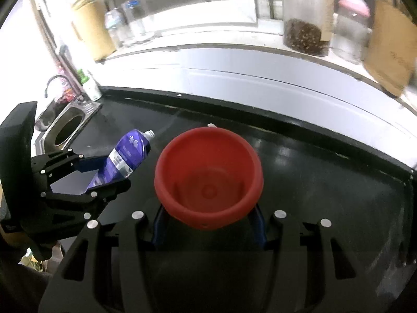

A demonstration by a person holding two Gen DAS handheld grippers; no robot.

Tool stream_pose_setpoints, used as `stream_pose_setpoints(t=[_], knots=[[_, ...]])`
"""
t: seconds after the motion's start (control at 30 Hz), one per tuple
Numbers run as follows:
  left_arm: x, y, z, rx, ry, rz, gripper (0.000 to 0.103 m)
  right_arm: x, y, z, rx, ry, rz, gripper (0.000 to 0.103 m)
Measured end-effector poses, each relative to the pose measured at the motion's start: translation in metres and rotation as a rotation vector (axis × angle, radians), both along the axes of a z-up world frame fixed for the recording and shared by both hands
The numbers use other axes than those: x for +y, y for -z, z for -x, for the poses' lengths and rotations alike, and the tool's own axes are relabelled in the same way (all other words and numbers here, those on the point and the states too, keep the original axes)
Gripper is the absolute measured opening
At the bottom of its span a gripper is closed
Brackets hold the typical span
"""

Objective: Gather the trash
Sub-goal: 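Grasp the blue toothpaste tube with the left tool while the right tool grasps the red cup, then carry toothpaste tube and red cup to the floor bin and open both tools over it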

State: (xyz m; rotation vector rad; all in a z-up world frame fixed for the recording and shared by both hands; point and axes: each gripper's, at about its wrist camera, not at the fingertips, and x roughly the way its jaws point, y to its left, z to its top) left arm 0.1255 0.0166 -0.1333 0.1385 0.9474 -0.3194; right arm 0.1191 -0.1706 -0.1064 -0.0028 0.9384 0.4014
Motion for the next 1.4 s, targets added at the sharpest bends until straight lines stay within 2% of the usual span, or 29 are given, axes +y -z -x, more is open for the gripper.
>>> stream_pose_setpoints(t=[0.1,0.53,0.83,1.03,1.27,1.4], knots=[[-0.002,-0.010,0.029,-0.017,-0.020,-0.014,0.050,-0.005,-0.007,0.024,-0.011,-0.003,0.000,0.052],[0.001,-0.033,0.086,-0.058,-0.107,-0.030,0.050,-0.006,-0.025,0.087,-0.041,-0.045,0.015,0.052],[0.037,-0.041,0.121,-0.073,-0.223,-0.027,0.050,0.034,-0.033,0.106,-0.047,-0.148,0.019,0.052],[0.095,-0.048,0.159,-0.085,-0.373,-0.027,0.050,0.113,-0.036,0.117,-0.056,-0.326,0.021,0.052],[0.210,-0.042,0.248,-0.061,-0.684,-0.067,0.050,0.255,-0.031,0.149,-0.051,-0.624,-0.004,0.052],[0.275,-0.027,0.307,-0.025,-0.879,-0.080,0.050,0.352,-0.019,0.187,-0.027,-0.832,-0.011,0.052]])
